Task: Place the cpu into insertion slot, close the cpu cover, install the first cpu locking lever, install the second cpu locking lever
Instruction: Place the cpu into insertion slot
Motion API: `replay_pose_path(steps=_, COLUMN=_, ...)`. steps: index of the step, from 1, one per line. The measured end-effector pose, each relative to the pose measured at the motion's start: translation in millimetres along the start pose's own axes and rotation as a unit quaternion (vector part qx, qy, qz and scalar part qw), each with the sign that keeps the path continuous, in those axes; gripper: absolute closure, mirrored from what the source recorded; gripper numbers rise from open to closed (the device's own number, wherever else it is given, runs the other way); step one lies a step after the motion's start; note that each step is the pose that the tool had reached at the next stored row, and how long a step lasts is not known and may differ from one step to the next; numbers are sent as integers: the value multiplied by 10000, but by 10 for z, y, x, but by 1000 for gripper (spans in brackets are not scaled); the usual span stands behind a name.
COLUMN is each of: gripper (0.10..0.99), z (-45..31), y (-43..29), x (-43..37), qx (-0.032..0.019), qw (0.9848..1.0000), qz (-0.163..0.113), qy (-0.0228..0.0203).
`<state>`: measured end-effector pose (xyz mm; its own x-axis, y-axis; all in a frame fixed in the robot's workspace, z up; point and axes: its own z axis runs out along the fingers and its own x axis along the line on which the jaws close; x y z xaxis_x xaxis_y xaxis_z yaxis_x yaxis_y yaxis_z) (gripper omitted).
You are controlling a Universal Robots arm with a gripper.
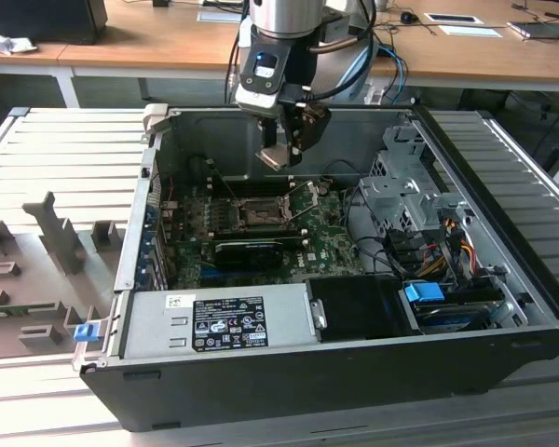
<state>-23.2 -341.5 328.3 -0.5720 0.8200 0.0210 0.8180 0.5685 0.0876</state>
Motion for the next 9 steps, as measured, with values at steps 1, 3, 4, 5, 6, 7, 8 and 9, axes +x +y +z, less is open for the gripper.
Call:
replay_pose_path(steps=1, gripper=553, z=5, y=0, x=0, qx=-1, qw=10000, qz=60, qy=-5)
replay_pose_path(steps=3, gripper=553, z=19, y=-2, x=0, qx=-1, qw=9999, qz=126, qy=-9)
replay_pose_path(steps=4, gripper=553, z=24, y=-2, x=-1, qx=-1, qw=9999, qz=130, qy=-10)
replay_pose_path(steps=5, gripper=553, z=33, y=-3, x=-1, qx=1, qw=9999, qz=133, qy=-10)
replay_pose_path(steps=6, gripper=553, z=41, y=-4, x=-1, qx=3, qw=9999, qz=135, qy=-7)
replay_pose_path(steps=7, gripper=553, z=49, y=-5, x=-1, qx=9, qw=9999, qz=137, qy=-6)
replay_pose_path(steps=8, gripper=553, z=55, y=-5, x=-1, qx=14, qw=9999, qz=137, qy=-4)
replay_pose_path(steps=9, gripper=553, z=59, y=-5, x=-1, qx=23, qw=9999, qz=141, qy=-1)
